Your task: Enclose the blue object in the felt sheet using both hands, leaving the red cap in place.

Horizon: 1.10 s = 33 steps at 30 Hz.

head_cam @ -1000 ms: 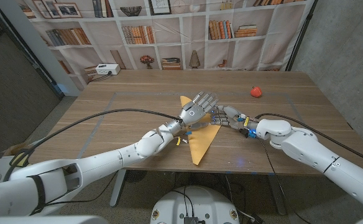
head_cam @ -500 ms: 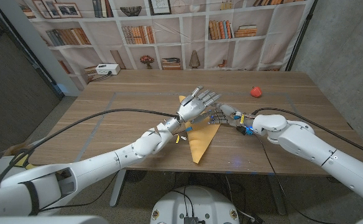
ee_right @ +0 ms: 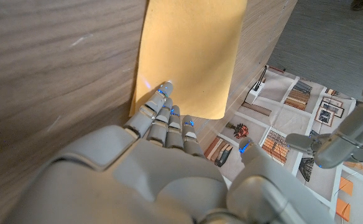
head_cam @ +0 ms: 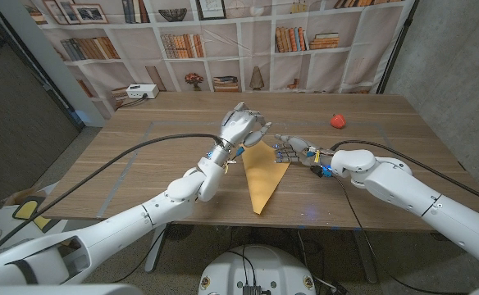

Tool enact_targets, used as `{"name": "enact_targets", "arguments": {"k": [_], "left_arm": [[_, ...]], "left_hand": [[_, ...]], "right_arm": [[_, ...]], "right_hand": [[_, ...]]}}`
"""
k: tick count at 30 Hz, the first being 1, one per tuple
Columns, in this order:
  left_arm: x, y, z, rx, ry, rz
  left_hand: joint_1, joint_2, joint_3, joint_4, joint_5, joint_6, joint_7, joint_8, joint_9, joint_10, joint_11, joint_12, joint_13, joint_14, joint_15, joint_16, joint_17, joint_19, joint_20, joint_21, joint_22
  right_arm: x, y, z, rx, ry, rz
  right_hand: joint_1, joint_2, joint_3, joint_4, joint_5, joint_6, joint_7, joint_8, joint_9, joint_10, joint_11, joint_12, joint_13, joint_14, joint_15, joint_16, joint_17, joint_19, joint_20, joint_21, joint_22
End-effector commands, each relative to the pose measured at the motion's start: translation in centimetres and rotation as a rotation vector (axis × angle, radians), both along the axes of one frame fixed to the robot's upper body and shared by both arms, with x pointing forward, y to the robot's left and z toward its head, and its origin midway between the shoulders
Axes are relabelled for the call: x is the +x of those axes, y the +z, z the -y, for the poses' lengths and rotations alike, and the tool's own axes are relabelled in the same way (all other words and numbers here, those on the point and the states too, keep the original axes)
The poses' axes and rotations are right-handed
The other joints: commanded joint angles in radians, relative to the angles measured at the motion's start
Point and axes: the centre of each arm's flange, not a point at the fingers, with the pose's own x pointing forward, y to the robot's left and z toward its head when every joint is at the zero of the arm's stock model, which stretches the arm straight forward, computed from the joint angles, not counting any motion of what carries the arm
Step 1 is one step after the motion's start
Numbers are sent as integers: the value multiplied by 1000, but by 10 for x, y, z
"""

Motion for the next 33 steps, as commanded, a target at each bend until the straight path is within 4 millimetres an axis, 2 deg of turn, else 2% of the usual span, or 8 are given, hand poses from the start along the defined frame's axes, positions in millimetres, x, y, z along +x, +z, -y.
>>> {"name": "enact_targets", "arguments": {"k": [1, 4, 7, 10, 16, 21, 27, 33], "left_arm": [[4, 4, -8, 107, 135, -454], [4, 6, -9, 134, 201, -522], [9, 9, -11, 177, 232, -669], [12, 7, -11, 203, 209, -775], [7, 6, -9, 247, 292, -841], [21, 0, -18, 201, 273, -1028], [36, -15, -24, 178, 186, -1198], [41, -23, -20, 228, 174, -1223]], "left_hand": [[-33, -10, 8, 7, 3, 3, 5, -4, -1, 19, 8, 8, 16, 22, -16, 7, 8, 24, -3, 16, 2], [-62, -19, 15, 7, 3, -42, -5, -38, -12, -18, 11, -10, 26, 2, -18, -12, 3, 43, -10, 30, -1], [-106, -35, 44, -6, 8, -139, -16, -118, -23, -107, 30, -88, 1, -80, 4, -83, -24, 58, -12, 40, -11], [-142, -41, 65, -9, 9, -242, -10, -195, -24, -167, 53, -144, -25, -162, 30, -137, -24, 16, 10, 16, -19], [-203, -50, 72, 3, -3, -322, -31, -263, -23, -246, 74, -207, -47, -230, 47, -176, -21, -70, 60, -43, -27], [-247, -25, 98, 16, -22, -437, -5, -342, -22, -323, 95, -269, -69, -302, 81, -208, -22, -34, 96, -73, -31], [-282, -2, 121, 32, -38, -509, 29, -380, -21, -358, 126, -307, -84, -362, 118, -222, -22, -50, 91, -115, -32], [-329, -9, 120, 56, -49, -516, 9, -383, -20, -347, 122, -319, -91, -394, 121, -225, -23, -137, 95, -174, -30]], "right_arm": [[3, -2, -3, -12, -4, -2], [3, -3, -4, -11, -5, -4], [2, -3, -4, -12, -2, 0], [2, -3, -5, -13, -2, 3], [-1, -2, -6, -22, -12, 27], [-1, -2, -6, -25, -12, 33], [-2, -1, -7, -23, -16, 36], [-4, 0, -7, -26, -11, 43]], "right_hand": [[-2, 3, -4, -2, 6, 5, 34, 8, 3, -3, -2, -5, 3, -17, 25, -3, 2, -50, 42, -3, 3], [-1, 3, -4, -3, 7, 5, 34, 8, 3, -4, -2, -5, 3, -18, 25, -3, 1, -50, 41, -3, 3], [-1, 3, -5, -3, 7, 5, 34, 8, 3, -3, -2, -5, 3, -19, 24, -3, 1, -50, 40, -4, 3], [-1, 4, -5, -4, 8, 6, 35, 8, 3, -4, -3, -5, 2, -19, 25, -3, 1, -50, 41, -4, 3], [-1, 5, -6, -5, 9, 5, 34, 8, 3, -6, -3, -5, 2, -23, 23, -4, 0, -52, 41, -5, 3], [1, 6, -6, -6, 11, 10, 34, 10, 2, -8, -6, -6, 2, -24, 21, -5, -1, -56, 39, -7, 3], [2, 7, -7, -7, 12, 13, 34, 11, 2, -8, -6, -5, 2, -25, 19, -4, -1, -57, 37, -8, 3], [2, 8, -7, -8, 13, 15, 34, 12, 2, -8, -8, -5, 2, -25, 19, -4, -1, -57, 37, -8, 3]]}}
